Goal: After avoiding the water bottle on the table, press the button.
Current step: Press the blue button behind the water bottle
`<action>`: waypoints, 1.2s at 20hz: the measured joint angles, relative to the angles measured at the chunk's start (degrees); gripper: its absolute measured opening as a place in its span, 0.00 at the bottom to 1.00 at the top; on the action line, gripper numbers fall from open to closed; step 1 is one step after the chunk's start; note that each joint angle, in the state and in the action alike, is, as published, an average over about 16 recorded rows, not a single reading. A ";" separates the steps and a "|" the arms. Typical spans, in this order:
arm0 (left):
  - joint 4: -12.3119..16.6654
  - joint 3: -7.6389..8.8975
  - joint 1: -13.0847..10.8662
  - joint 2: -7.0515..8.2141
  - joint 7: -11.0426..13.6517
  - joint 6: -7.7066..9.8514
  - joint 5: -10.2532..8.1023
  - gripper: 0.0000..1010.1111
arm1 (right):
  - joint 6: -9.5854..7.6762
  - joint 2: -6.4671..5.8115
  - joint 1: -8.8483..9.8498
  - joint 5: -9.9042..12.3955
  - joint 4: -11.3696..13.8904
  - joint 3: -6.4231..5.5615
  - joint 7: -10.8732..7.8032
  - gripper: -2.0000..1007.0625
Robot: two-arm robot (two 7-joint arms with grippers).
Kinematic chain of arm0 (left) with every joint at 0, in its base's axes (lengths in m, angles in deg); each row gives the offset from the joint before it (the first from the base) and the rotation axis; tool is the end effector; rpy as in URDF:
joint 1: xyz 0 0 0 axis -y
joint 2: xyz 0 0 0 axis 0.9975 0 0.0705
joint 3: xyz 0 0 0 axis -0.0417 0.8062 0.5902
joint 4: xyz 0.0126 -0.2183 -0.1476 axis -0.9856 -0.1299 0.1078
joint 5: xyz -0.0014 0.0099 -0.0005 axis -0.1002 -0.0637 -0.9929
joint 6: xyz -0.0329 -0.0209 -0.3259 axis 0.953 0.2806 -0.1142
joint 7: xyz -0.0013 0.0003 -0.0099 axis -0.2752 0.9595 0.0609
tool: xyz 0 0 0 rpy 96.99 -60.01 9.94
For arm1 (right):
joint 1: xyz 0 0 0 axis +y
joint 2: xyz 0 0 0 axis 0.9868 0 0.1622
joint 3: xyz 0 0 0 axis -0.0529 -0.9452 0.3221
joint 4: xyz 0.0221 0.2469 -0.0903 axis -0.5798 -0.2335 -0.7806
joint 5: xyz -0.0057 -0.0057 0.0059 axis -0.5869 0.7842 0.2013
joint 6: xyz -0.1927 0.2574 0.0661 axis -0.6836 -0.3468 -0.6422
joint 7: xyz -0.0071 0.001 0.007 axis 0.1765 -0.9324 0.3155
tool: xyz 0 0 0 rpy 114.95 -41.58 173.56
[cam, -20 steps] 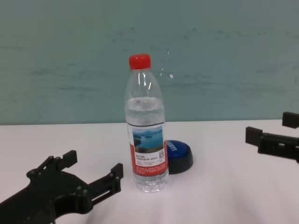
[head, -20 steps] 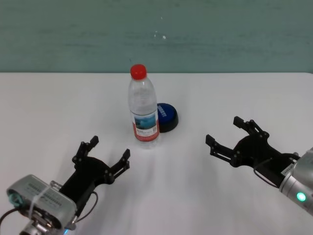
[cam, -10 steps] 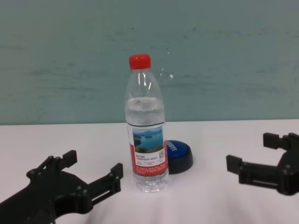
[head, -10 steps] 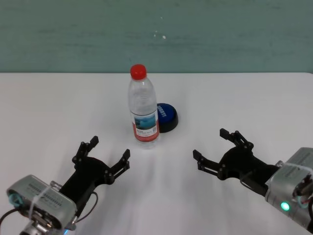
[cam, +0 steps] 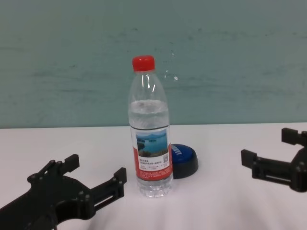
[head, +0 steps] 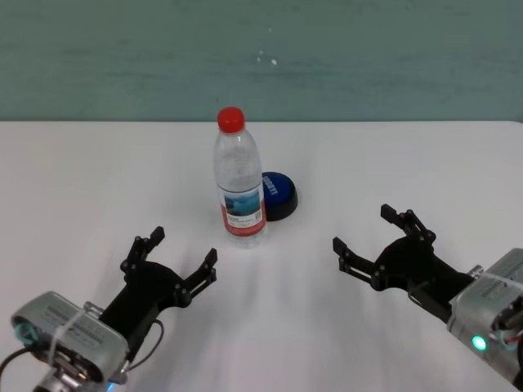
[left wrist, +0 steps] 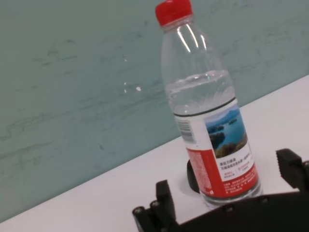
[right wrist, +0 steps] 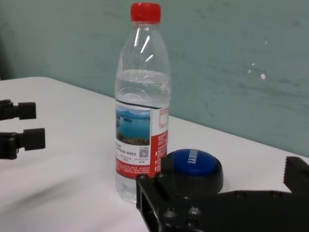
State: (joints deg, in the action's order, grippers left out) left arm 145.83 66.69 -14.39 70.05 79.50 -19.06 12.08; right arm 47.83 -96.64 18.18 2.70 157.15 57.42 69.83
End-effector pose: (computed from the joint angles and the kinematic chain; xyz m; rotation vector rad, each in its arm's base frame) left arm 0.2909 0.0061 -0.3068 0.1508 -0.2879 1.0773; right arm 0.2944 -0.0063 -0.2369 -0.1119 -0.0914 -0.9451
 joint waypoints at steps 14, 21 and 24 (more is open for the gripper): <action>0.00 0.00 0.00 0.00 0.00 0.00 0.00 0.99 | 2.16 0.52 0.19 1.74 -1.64 -0.59 -2.36 1.00; 0.00 0.00 0.00 0.00 0.00 0.00 0.00 0.99 | 2.64 -0.05 0.71 2.64 -1.37 -0.83 -2.82 1.00; 0.00 0.00 0.00 0.00 0.00 0.00 0.00 0.99 | 2.91 -0.38 1.15 3.16 -1.15 -1.22 -2.93 1.00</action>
State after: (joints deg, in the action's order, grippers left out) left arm 145.83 66.69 -14.39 70.05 79.50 -19.06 12.08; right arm 50.73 -97.02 19.33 5.86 156.01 56.20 66.90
